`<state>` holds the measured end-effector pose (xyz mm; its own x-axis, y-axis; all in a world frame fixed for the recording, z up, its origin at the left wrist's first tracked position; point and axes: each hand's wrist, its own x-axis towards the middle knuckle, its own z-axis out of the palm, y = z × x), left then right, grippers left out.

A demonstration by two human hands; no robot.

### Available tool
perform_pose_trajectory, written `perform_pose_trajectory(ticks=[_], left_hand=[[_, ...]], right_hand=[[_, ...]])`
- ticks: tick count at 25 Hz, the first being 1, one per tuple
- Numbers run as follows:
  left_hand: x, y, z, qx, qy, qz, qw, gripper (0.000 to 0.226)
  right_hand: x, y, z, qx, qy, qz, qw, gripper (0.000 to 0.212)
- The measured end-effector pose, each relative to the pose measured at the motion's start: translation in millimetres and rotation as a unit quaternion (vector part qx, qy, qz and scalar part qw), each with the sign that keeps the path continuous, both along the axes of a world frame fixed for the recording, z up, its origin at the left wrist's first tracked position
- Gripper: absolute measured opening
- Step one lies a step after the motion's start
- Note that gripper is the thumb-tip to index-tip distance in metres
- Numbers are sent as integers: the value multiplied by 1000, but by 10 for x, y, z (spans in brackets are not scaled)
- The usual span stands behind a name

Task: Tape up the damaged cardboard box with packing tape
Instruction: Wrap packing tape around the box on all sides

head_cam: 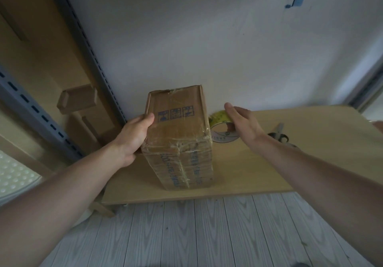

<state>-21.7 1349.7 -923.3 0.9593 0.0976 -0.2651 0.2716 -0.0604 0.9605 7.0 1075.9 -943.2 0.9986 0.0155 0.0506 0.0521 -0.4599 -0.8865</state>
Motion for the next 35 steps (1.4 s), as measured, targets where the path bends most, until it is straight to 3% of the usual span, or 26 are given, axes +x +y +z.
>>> perform_pose_trajectory(ticks=[2,5,7,9,10,12,13,15,17,19,21,23,27,31,35], left_hand=[[-63,-61,-30,-50,-3,28,998,28],[-150,-284,-247,-185,69,81,977,30],[-145,-399,-414,-208,98,94,969,32],[-30,-386,-542,-86,78,77,990,38],[10,-332,-559,44,52,51,996,38],[37,-194,-565,258,-1,3,966,42],[37,-86,-568,284,-33,-7,958,47],[21,121,-502,222,-127,-33,966,58],[1,167,-347,164,-182,-173,954,74],[-19,97,-215,234,-173,-284,914,95],[27,48,-235,360,-175,-259,879,106],[91,8,-368,396,-168,-255,866,106],[161,-47,-821,297,-145,-212,920,116],[310,-136,-850,325,-152,-209,910,111],[252,-234,-951,305,-157,-155,926,111]], right_hand=[[-34,-35,70,30,-27,7,999,64],[-13,-63,281,106,-87,-23,990,49],[-19,-65,343,136,-100,-33,985,46],[-50,-15,345,148,-98,-22,984,46],[-52,15,335,147,-94,-22,985,47],[-59,95,339,134,-87,-19,987,44],[-68,152,337,126,-84,-9,988,43],[-96,307,314,94,-71,26,993,48],[-101,486,291,53,-65,44,996,56],[-78,650,270,36,-69,43,996,52],[-84,773,205,13,-60,57,997,47],[-92,862,51,-25,-49,71,996,47],[-90,871,-130,-16,-65,53,996,41],[-60,794,-173,-5,-47,59,997,46],[-93,682,-130,-16,-60,63,996,55]])
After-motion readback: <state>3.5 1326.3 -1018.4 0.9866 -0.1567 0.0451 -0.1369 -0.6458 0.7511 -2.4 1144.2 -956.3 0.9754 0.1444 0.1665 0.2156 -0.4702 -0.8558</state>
